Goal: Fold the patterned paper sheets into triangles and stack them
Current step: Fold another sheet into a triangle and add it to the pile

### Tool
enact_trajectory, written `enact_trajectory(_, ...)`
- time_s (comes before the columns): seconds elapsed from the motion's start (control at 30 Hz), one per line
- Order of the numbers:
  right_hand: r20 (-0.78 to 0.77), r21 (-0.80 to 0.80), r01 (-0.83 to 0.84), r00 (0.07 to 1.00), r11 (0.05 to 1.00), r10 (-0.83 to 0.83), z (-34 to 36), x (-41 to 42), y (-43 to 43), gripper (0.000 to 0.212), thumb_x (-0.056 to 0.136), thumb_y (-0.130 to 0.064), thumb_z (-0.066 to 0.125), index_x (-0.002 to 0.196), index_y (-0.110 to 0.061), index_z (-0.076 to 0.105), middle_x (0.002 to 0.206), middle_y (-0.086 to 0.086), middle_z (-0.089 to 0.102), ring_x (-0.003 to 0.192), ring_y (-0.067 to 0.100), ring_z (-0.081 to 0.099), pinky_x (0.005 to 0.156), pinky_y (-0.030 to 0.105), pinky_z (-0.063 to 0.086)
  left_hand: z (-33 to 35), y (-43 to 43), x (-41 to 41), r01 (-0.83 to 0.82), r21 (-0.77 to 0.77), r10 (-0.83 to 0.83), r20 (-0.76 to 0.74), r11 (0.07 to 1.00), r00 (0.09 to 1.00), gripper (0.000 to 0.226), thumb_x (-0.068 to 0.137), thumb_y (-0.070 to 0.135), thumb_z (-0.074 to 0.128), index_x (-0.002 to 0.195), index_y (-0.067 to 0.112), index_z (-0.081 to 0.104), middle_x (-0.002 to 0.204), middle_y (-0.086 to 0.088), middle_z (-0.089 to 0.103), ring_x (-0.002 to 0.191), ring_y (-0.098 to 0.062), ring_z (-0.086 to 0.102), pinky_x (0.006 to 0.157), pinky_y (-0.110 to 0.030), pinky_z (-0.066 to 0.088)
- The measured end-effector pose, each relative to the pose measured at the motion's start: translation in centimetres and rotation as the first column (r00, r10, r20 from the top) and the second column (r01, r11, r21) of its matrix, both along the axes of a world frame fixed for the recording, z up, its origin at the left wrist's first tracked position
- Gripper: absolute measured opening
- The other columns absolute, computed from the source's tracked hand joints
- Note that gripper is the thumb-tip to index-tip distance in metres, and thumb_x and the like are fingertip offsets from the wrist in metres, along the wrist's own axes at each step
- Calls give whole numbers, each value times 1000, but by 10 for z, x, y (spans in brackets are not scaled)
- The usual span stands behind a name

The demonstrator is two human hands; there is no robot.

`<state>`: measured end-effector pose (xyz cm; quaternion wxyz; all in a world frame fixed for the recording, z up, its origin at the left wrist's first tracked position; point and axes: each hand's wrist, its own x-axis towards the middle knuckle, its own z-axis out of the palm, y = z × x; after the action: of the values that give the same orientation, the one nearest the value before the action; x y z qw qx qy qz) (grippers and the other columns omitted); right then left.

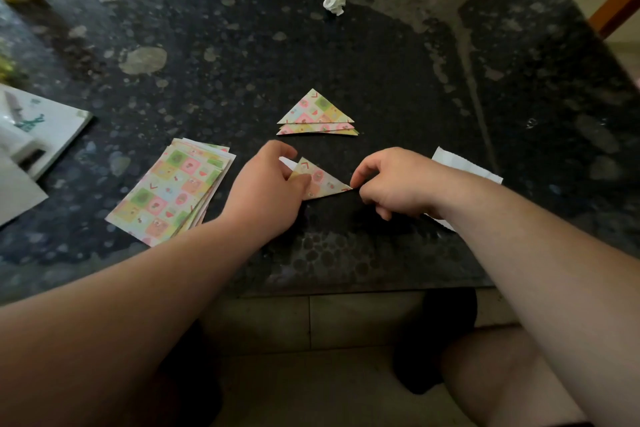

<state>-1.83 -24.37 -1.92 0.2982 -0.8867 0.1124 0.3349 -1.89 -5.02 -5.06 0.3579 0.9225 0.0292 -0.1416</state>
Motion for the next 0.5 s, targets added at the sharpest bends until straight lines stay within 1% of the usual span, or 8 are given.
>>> enact_trajectory(0.07,2,-13,-4,1000,1000,4,-1,0,0,29,90,-6,57,102,-28,69,56,1,70,59,16,65,61,32,51,0,0,3,-1,-13,2,13,1000,1000,39,96,31,67,132,29,50,88,8,65,82,-5,58,61,-23,37)
enact_trajectory(0.17,-6,-24,-12,1000,1000,12,-1,2,0,34,90,-3,55,106,-30,69,56,-1,70,65,17,68,68,36,54,-1,-1,3,20,17,-21,26,1000,999,43,96,26,67,134,30,49,82,8,65,79,-4,58,61,-23,37)
enact_trajectory(0.27,-11,-19,-18,1000,1000,18,0,3,0,34,91,-4,55,108,-31,68,56,0,70,67,19,68,66,36,53,-1,-1,3,37,30,-38,45,999,998,45,95,24,68,135,30,50,79,9,65,76,-3,58,60,-21,36)
enact_trajectory(0.37,1,-26,-22,1000,999,22,1,3,0,30,92,-7,56,106,-30,68,54,-1,69,63,17,66,61,32,51,-2,0,3,34,29,-35,48,999,998,44,95,24,68,135,31,50,81,9,65,78,-3,58,62,-22,38)
enact_trajectory(0.5,36,-23,-15,999,1000,16,-3,1,1,15,97,-18,61,102,-28,70,54,-2,69,53,10,65,67,32,56,-4,-1,4,37,36,-39,59,999,997,44,95,25,68,135,31,50,84,9,64,79,-4,58,62,-23,38)
